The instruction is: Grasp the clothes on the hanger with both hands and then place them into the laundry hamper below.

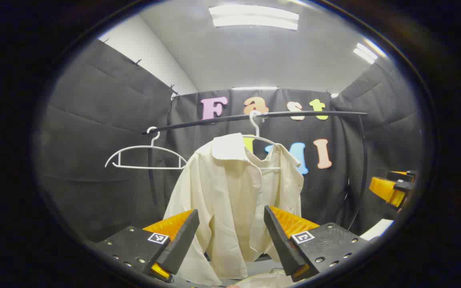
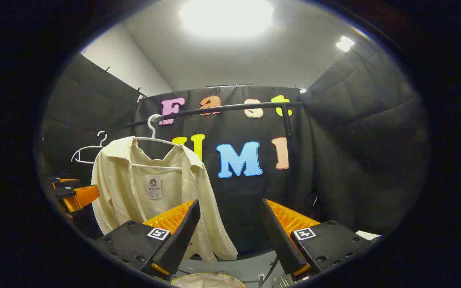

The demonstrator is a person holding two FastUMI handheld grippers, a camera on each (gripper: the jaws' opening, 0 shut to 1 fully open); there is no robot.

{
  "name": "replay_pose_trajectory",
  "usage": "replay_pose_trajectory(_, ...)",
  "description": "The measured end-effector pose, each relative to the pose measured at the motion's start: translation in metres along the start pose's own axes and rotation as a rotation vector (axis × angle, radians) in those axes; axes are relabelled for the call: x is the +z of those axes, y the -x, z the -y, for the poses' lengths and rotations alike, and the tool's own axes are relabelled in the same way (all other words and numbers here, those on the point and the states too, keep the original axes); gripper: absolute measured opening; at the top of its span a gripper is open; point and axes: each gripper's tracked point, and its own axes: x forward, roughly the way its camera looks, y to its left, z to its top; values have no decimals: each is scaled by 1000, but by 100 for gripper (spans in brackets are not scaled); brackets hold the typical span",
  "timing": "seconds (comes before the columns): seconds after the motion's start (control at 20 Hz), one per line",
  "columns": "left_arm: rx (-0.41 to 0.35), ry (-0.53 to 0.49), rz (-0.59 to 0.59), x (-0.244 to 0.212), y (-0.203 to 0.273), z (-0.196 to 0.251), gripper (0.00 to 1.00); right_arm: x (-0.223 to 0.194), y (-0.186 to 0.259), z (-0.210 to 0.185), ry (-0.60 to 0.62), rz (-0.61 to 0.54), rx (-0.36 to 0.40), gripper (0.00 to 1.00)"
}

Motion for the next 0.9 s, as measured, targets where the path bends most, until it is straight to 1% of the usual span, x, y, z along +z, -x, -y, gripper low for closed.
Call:
replay_pose_trajectory(0.05, 1, -3, 4, 1, -1, 1, 94, 1, 0, 0, 1, 2, -1, 94)
replay_pose_trajectory(0.15, 1, -6, 6, 2, -3, 2, 94, 1, -2, -1, -2, 3, 1, 96)
replay_pose_trajectory(0.25, 1, -13, 8, 3, -7, 3, 94, 2, -2, -1, -8, 2, 4, 94)
replay_pose_trajectory(0.3, 2, -16, 10, 4, -6, 4, 94, 2, -3, -2, -8, 2, 5, 96)
replay_pose_trajectory(0.6, 5, -34, 23, 7, -6, 6, 94, 2, -6, -4, -9, -1, 22, 96)
replay_pose_trajectory(0.9, 18, -39, 16, 7, -23, 23, 95, -2, -14, -6, -23, -7, 70, 96)
